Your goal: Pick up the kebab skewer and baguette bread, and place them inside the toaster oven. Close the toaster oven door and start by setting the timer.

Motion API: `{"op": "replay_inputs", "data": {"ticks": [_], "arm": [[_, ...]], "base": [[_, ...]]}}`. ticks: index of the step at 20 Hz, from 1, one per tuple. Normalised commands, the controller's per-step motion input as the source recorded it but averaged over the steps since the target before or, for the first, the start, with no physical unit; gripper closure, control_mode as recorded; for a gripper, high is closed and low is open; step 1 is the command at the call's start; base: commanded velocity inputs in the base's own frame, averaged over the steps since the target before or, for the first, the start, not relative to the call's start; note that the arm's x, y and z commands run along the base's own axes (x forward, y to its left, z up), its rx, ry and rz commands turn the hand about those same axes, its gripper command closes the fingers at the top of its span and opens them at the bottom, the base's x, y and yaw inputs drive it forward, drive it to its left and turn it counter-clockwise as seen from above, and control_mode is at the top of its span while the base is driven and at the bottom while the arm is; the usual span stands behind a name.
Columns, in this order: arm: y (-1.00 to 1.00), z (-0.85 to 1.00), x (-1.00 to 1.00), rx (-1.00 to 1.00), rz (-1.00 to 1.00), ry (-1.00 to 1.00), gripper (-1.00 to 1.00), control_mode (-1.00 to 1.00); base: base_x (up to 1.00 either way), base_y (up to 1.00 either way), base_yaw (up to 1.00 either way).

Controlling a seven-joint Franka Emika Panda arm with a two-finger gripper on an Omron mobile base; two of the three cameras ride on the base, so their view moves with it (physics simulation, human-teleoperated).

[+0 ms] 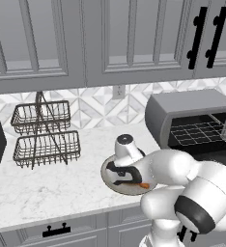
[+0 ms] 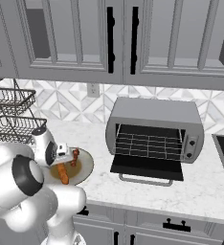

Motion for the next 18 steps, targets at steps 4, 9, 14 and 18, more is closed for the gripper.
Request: {"op": "replay_inputs", "data": {"ticks": [4,9,14,18], "arm": [[-0.02,-0.35,0.06,0.00,0.00,0.00,1.00,-1.00],[0.00,0.00,0.00,0.00,0.00,0.00,1.00,-1.00],[0.00,0.30,0.00,0.00,-0.10,0.00,1.00,-1.00],[-0.03,0.90,-0.06,0.00,-0.23,0.00,1.00,-1.00]], "base": [[0.00,0.00,0.00],[0.00,0.00,0.00],[0.00,0.00,0.00],[0.00,0.00,0.00]]}}
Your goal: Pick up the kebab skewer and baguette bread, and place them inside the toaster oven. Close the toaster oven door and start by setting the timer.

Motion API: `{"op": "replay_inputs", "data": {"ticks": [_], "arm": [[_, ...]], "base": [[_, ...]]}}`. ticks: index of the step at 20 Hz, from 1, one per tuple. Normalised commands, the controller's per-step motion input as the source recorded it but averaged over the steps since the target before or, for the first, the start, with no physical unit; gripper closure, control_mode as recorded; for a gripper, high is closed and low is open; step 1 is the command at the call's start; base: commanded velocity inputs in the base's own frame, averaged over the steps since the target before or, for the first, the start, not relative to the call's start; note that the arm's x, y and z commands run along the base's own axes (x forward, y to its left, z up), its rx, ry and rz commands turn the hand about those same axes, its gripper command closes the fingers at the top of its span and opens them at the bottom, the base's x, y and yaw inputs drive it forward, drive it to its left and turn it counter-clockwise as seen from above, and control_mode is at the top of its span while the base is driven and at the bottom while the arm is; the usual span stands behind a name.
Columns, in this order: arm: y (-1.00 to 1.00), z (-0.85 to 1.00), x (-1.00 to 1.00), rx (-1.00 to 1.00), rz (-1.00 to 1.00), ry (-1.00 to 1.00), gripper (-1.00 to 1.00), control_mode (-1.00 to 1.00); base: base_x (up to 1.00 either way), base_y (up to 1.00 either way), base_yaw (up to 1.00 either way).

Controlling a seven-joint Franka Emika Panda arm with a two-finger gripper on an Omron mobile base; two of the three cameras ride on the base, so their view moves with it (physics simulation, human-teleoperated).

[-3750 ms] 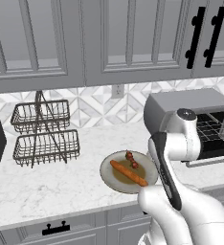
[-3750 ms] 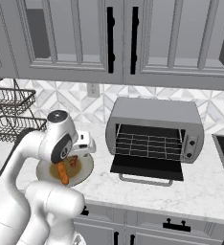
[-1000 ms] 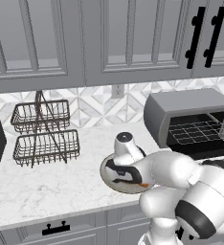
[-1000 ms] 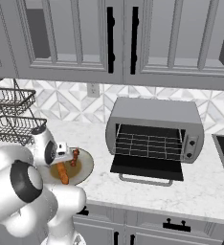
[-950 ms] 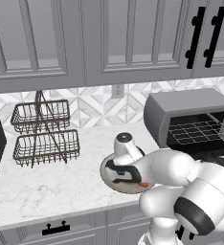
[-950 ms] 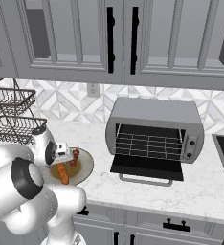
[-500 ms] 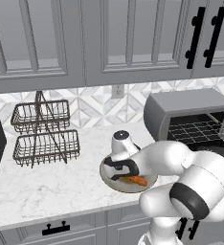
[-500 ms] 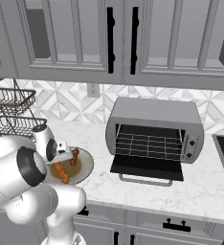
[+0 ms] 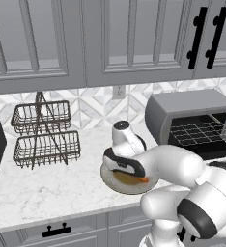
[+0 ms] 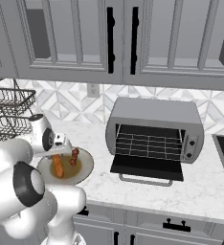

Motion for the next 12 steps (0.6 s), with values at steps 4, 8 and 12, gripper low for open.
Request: {"op": "replay_inputs", "data": {"ticks": [4,8,12], "arm": [[-0.19,0.97,-0.10,0.00,-0.28,0.00,1.00,-1.00],[-0.38,0.76,-0.05,0.06,-0.44,0.00,1.00,-1.00],[-0.46,0.47,-0.01,0.20,-0.54,-0.02,1.00,-1.00]], "base": [[0.00,0.00,0.00],[0.00,0.00,0.00],[0.00,0.00,0.00]]}}
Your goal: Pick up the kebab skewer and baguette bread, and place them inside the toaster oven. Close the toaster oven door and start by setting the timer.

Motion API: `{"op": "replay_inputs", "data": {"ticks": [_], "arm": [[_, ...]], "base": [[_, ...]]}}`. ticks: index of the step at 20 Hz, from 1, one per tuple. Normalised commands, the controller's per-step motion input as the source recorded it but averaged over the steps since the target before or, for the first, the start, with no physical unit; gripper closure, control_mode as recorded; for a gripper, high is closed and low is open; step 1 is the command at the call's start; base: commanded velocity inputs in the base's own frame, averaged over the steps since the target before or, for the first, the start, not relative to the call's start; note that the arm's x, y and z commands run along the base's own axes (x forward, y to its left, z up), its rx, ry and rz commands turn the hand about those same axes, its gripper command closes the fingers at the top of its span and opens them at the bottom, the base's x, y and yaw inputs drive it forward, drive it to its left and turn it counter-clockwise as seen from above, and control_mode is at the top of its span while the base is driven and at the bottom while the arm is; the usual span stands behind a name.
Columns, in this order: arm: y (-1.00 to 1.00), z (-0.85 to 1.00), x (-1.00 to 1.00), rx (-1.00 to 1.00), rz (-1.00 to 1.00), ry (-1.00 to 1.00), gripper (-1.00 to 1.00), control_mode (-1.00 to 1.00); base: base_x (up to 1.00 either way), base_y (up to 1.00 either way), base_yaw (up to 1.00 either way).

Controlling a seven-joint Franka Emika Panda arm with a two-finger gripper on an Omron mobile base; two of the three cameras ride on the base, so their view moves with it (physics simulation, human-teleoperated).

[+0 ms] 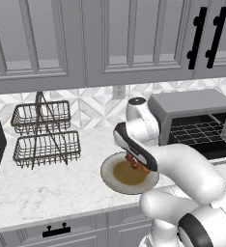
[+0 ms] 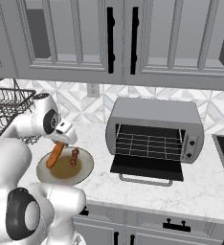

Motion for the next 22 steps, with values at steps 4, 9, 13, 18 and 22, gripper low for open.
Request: {"op": "replay_inputs", "data": {"ticks": [4,9,13,18,22], "arm": [[-0.31,0.31,-0.01,0.24,-0.57,-0.08,1.00,-1.00],[-0.26,0.24,-0.13,0.21,-0.55,-0.16,1.00,-1.00],[-0.63,0.29,-0.35,0.15,-0.40,-0.25,1.00,-1.00],[-1.00,0.09,-0.33,0.04,-0.18,-0.24,1.00,-1.00],[-1.00,0.09,-0.09,0.08,-0.16,-0.30,1.00,-1.00]], "base": [[0.00,0.00,0.00],[0.00,0.00,0.00],[0.00,0.00,0.00],[0.00,0.00,0.00],[0.00,0.00,0.00]]}}
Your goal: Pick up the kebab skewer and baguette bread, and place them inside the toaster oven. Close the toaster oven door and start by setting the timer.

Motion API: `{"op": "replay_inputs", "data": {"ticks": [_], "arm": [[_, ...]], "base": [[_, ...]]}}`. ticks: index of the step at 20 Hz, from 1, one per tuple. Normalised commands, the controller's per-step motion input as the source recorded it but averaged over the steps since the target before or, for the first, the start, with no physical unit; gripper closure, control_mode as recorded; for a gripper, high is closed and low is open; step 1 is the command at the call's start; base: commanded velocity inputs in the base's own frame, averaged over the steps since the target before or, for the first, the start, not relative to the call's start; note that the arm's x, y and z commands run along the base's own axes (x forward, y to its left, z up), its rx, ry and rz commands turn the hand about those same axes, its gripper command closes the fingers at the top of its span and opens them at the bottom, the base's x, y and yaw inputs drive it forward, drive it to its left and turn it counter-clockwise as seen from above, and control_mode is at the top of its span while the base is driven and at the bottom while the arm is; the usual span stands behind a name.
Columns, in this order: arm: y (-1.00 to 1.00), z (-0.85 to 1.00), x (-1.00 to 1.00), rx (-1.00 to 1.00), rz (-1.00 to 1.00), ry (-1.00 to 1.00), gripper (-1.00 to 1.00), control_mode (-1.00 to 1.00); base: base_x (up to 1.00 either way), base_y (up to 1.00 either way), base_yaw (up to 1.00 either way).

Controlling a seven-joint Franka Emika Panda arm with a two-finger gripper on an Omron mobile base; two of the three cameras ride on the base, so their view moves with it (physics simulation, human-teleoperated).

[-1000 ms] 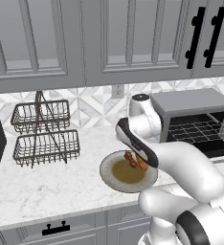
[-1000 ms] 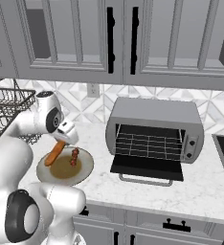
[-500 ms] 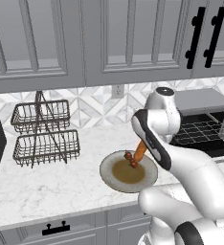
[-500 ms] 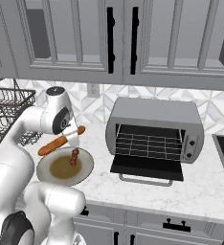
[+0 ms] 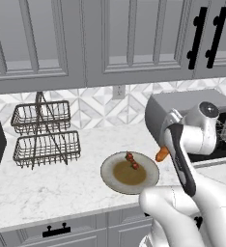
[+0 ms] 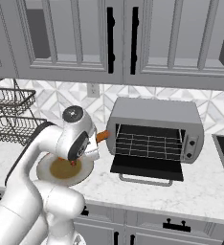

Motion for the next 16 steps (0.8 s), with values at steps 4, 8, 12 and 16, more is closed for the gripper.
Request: {"op": "replay_inputs", "data": {"ticks": [4,8,12,16], "arm": [[-1.00,0.42,0.00,0.13,-0.17,-0.23,1.00,-1.00],[-1.00,0.56,0.00,0.17,-0.17,-0.13,1.00,-1.00],[-0.83,0.45,0.00,0.16,-0.17,-0.08,1.00,-1.00],[-0.71,0.22,0.02,0.09,-0.06,-0.03,1.00,-1.00]], "base": [[0.00,0.00,0.00],[0.00,0.00,0.00],[0.00,0.00,0.00],[0.00,0.00,0.00]]}}
